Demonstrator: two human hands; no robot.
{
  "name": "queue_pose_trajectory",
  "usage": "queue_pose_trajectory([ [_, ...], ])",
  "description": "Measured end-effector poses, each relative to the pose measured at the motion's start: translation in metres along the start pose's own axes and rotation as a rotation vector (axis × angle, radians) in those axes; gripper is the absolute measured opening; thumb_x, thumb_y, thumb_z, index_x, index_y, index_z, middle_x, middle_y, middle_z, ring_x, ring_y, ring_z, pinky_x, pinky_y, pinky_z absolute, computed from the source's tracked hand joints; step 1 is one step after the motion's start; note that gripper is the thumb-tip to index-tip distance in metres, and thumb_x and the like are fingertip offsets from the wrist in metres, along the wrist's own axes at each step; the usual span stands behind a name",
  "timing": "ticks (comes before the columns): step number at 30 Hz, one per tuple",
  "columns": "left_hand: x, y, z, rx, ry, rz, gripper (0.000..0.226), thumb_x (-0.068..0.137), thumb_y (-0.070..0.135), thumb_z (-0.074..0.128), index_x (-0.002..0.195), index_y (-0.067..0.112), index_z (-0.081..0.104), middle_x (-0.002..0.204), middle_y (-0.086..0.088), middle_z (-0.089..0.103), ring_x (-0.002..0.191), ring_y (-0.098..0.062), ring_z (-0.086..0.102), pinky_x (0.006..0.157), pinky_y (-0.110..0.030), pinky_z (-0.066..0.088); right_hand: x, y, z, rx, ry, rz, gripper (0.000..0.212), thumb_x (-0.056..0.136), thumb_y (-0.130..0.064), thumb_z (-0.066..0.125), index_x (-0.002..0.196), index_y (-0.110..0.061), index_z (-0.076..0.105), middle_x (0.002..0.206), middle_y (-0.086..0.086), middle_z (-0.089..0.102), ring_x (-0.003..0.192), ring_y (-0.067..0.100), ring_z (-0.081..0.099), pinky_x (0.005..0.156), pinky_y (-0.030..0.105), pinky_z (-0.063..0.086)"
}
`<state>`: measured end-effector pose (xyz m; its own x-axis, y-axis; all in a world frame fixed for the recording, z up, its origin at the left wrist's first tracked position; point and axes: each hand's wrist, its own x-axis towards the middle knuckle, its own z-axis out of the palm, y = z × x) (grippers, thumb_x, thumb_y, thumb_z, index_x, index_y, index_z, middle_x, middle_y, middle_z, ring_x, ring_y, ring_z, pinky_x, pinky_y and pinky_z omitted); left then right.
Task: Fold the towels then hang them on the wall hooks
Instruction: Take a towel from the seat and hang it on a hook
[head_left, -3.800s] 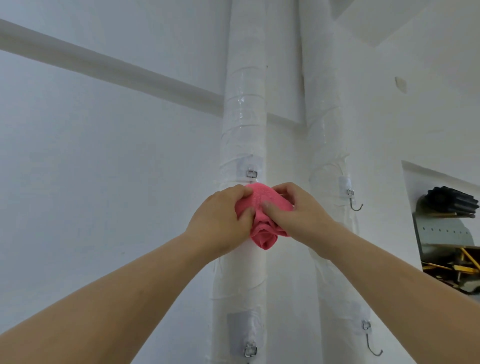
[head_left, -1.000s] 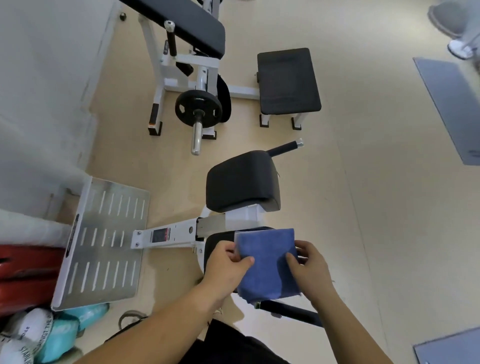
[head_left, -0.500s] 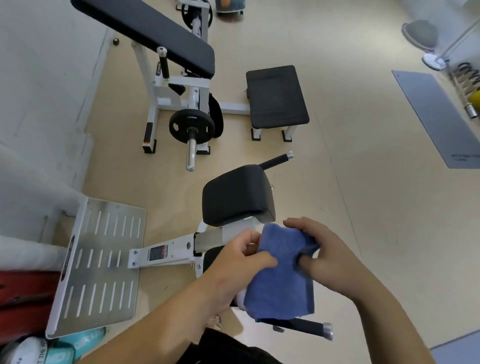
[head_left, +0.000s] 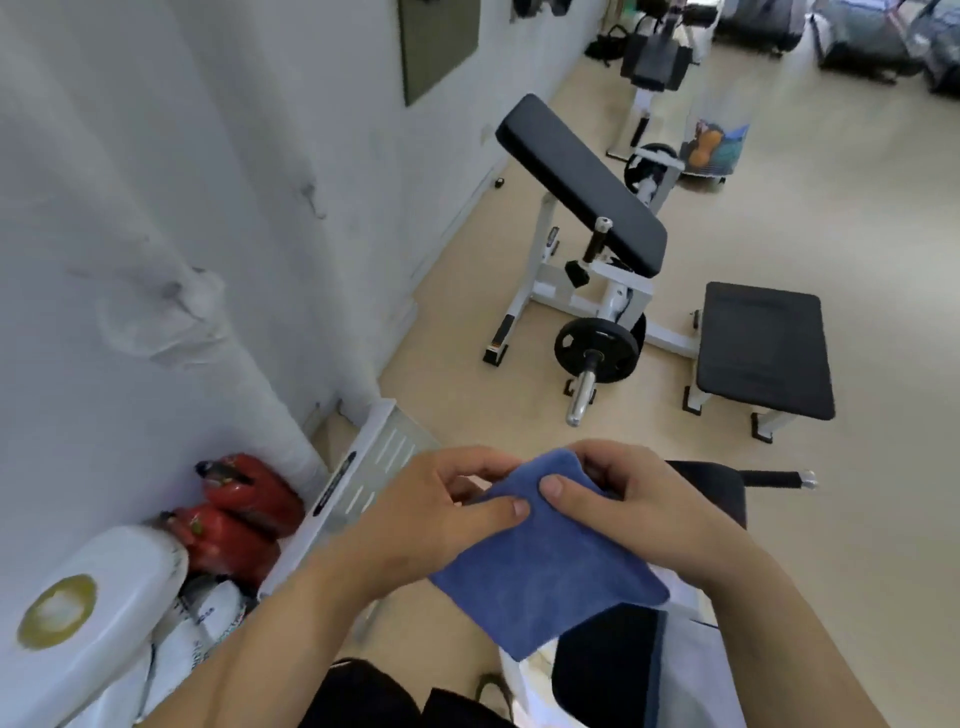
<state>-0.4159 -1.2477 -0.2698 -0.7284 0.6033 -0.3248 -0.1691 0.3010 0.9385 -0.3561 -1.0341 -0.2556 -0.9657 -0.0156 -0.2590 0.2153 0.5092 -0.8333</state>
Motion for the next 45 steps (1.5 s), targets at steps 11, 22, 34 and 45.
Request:
queue_pose_trajectory([
  [11, -0.057, -0.021, -0.23, -0.066, 0.472, -0.062, 0.016, 0.077, 0.016, 0.078, 0.091, 0.02, 0.073, 0.083, -0.002, 0.077, 0.07, -0.011, 0.068, 0.065, -0.025, 0.054, 0.154, -0.143, 0.114, 0.276, 0.077, -0.033, 0.003, 0.098, -0.026, 0.067, 0.099, -0.028, 0.07, 0.091, 0.004, 0.075, 0.087, 0.021, 0.071, 0.079, 0.041, 0.059],
  [22, -0.038, 0.025, -0.315, -0.308, 1.069, 0.077, 0.027, 0.089, 0.002, 0.074, 0.109, 0.016, 0.065, 0.085, -0.008, 0.08, 0.081, -0.025, 0.077, 0.083, -0.044, 0.062, 0.275, -0.253, 0.123, 0.354, -0.031, -0.169, 0.017, 0.092, -0.024, 0.075, 0.107, -0.018, 0.071, 0.094, 0.004, 0.08, 0.092, 0.02, 0.077, 0.078, 0.031, 0.061],
  [34, -0.034, 0.165, -0.38, -0.094, 1.292, 0.377, 0.015, 0.091, 0.012, 0.075, 0.1, 0.023, 0.072, 0.091, -0.001, 0.08, 0.089, -0.021, 0.077, 0.091, -0.045, 0.061, 0.348, -0.397, 0.048, 0.31, -0.048, -0.583, 0.018, 0.09, -0.023, 0.078, 0.104, -0.02, 0.068, 0.093, -0.003, 0.079, 0.088, 0.013, 0.075, 0.075, 0.026, 0.059],
  [45, -0.044, 0.277, -0.44, 0.204, 1.449, 0.562, 0.016, 0.089, 0.018, 0.077, 0.098, 0.027, 0.068, 0.097, 0.001, 0.076, 0.09, -0.029, 0.074, 0.081, -0.041, 0.063, 0.386, -0.515, 0.013, 0.301, 0.038, -0.884, 0.016, 0.093, -0.022, 0.073, 0.103, -0.018, 0.061, 0.09, 0.002, 0.074, 0.077, 0.009, 0.066, 0.07, 0.026, 0.056],
])
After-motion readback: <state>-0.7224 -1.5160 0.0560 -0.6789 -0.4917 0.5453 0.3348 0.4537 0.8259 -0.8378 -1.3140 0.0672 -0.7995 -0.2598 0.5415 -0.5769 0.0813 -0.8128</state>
